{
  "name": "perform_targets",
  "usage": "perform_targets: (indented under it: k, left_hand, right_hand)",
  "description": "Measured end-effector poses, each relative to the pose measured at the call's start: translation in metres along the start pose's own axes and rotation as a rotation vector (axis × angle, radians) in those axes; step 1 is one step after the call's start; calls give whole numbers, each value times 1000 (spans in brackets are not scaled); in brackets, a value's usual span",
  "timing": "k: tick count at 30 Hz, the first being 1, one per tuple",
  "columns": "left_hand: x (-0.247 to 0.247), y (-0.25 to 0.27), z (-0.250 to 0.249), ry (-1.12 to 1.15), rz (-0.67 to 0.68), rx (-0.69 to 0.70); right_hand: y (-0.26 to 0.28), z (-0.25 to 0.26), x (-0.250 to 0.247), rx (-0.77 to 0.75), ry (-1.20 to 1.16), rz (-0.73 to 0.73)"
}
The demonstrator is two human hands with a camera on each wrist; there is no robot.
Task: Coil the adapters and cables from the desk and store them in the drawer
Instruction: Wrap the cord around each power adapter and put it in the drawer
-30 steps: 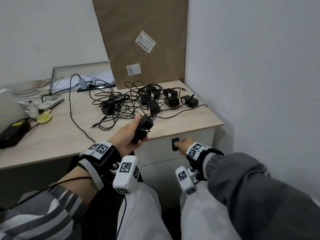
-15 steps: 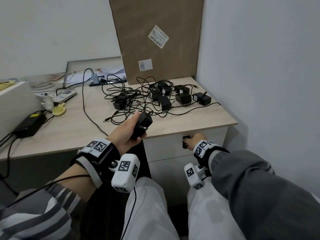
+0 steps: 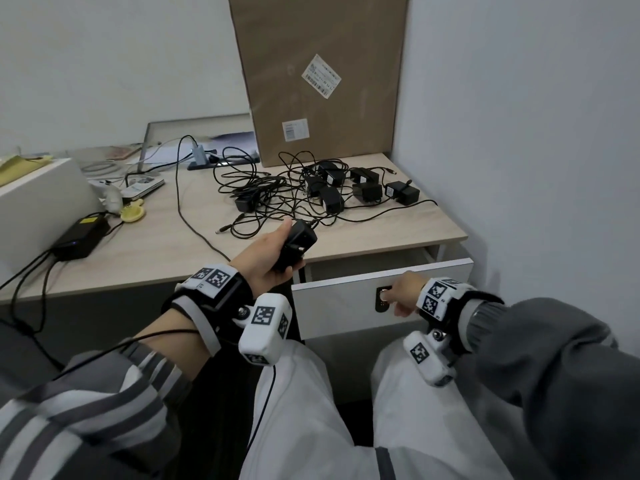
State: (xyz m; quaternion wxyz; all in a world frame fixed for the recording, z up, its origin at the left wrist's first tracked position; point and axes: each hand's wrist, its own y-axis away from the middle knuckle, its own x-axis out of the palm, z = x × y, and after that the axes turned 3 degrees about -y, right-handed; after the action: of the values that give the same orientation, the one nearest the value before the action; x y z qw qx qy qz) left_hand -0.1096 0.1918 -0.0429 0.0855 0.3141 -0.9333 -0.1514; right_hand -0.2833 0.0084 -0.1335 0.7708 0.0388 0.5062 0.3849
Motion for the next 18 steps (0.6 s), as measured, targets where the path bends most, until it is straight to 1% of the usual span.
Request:
perform_targets:
  k: [1, 2, 4, 5, 6, 8, 11, 13, 16, 18]
  left_hand:
    - [4, 3, -1, 6, 10, -8]
    - [7, 6, -3, 17, 20, -16]
    - [12, 12, -6, 49, 40, -28]
    - [14, 15, -8, 63, 50, -30]
    - [17, 18, -10, 75, 60, -33]
    - [22, 25, -13, 79, 65, -34]
    - [26, 33, -16, 65, 54, -27]
    - [27, 34, -17, 77, 50, -40]
    - [29, 35, -17, 102, 45, -52]
    - [33, 35, -16, 91, 55, -52]
  right_hand:
    - [12, -1, -4, -21, 63, 5]
    - [25, 0, -9, -53, 150, -36]
    - [46, 7, -22, -148, 317, -209]
    - [53, 11, -29, -203, 344, -284]
    - [57, 16, -34, -251, 347, -319]
    - [60, 24, -37, -288, 352, -281]
    - [50, 30, -29, -183, 369, -170]
    - [43, 31, -24, -136, 429, -147]
    - [46, 35, -24, -110, 494, -148]
    - [60, 38, -27, -110, 560, -99]
